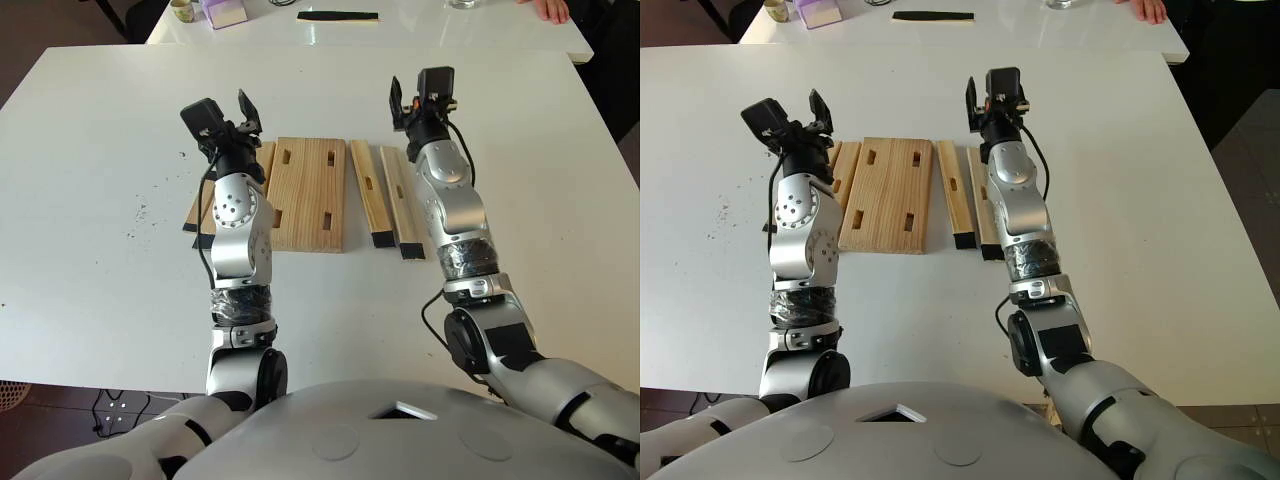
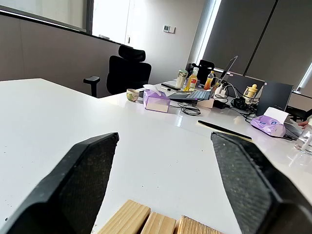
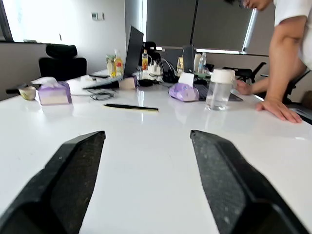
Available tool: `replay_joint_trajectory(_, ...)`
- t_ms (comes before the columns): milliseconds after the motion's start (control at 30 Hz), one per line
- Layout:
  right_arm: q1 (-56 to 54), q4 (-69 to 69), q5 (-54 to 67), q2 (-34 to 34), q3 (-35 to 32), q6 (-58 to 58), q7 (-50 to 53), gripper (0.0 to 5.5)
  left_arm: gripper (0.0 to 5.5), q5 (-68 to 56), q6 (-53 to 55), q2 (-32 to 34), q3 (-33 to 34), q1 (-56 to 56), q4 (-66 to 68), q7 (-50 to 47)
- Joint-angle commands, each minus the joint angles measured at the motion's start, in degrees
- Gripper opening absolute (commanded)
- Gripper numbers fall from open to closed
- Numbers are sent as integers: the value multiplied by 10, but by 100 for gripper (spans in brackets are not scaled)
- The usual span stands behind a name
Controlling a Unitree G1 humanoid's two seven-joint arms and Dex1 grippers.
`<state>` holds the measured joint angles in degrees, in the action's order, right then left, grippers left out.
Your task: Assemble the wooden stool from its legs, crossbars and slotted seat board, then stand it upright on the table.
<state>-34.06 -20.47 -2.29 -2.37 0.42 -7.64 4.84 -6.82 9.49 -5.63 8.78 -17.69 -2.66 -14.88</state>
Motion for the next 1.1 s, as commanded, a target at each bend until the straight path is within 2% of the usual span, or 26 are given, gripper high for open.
replay_joint_trajectory(33,-3,-24,-5,11,-8,18,7,322,352,8,1,2,-3,-21,21,0)
replay_joint_trajectory(167,-17,-52,-14,18,-16,38,28,322,352,25,-3,11,-17,-38,37,5)
replay_joint_trajectory(433,-62,-84,-6,-19,-16,56,51,322,352,41,-19,2,-44,-82,68,12)
replay_joint_trajectory(633,-43,-66,-23,-28,15,57,41,322,352,37,-5,-10,-50,-72,61,12)
replay_joint_trajectory(767,-39,-61,-25,-32,15,55,52,322,352,36,7,-10,-65,-83,56,33)
replay_joint_trajectory(1100,-25,-41,-37,-37,25,24,57,322,352,28,34,-13,-54,-60,32,32)
